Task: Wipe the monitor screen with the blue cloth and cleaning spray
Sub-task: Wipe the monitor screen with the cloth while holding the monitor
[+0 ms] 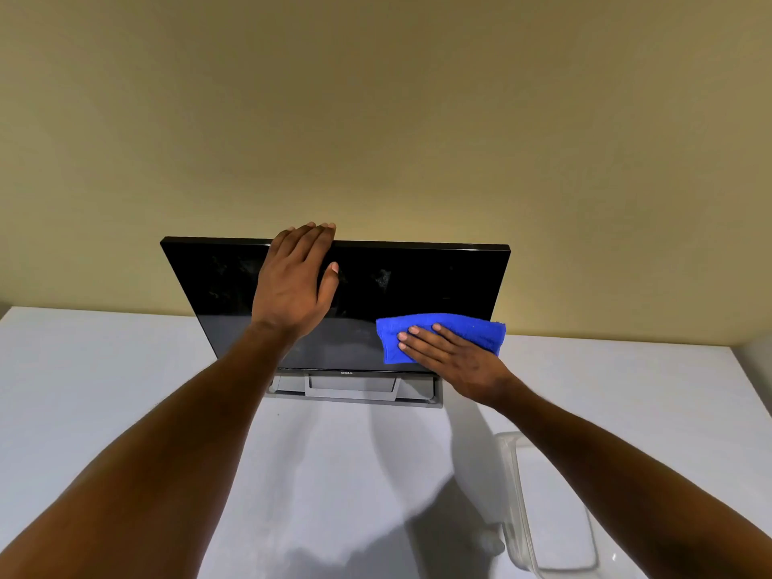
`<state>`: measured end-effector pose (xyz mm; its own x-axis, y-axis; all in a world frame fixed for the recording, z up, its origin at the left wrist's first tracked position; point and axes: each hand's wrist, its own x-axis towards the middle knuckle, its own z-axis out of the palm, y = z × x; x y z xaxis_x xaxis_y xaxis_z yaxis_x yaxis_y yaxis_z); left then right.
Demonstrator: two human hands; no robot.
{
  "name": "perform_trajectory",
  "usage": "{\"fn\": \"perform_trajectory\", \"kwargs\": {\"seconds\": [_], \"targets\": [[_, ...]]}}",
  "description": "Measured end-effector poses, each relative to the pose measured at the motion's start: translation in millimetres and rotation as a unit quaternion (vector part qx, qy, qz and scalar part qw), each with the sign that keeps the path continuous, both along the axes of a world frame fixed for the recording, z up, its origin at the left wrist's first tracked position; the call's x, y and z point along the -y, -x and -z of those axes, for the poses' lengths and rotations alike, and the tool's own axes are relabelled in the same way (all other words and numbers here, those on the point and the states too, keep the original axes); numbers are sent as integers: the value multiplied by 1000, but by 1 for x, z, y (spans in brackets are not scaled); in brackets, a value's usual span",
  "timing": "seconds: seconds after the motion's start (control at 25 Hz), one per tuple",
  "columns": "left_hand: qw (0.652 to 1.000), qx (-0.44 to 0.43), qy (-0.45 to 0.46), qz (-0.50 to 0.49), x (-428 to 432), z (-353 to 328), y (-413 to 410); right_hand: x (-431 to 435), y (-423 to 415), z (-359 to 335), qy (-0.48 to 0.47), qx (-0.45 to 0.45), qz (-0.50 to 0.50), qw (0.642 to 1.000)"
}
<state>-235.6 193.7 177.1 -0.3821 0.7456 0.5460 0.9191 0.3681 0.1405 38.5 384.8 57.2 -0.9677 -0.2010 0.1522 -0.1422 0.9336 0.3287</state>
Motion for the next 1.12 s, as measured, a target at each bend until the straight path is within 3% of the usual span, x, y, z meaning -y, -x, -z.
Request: {"fn": "perform_trajectory", "kwargs": {"seconds": [0.32, 0.52, 0.76, 0.96, 1.12], "targets": [[1000, 15, 10, -10, -3, -2, -1, -19, -20, 23, -38, 102, -81, 991], [1000, 13, 25, 1, 0, -7, 0, -51, -30, -5, -142, 126, -131, 973], [999, 20, 37, -1, 0, -10, -2, -68, -25, -80, -146, 50, -104, 982], [999, 24, 43, -2, 0, -10, -3, -61, -4, -129, -114, -92, 34, 989], [999, 25, 40, -3, 1, -10, -2, -28, 23, -115, -50, -181, 141, 972]]}}
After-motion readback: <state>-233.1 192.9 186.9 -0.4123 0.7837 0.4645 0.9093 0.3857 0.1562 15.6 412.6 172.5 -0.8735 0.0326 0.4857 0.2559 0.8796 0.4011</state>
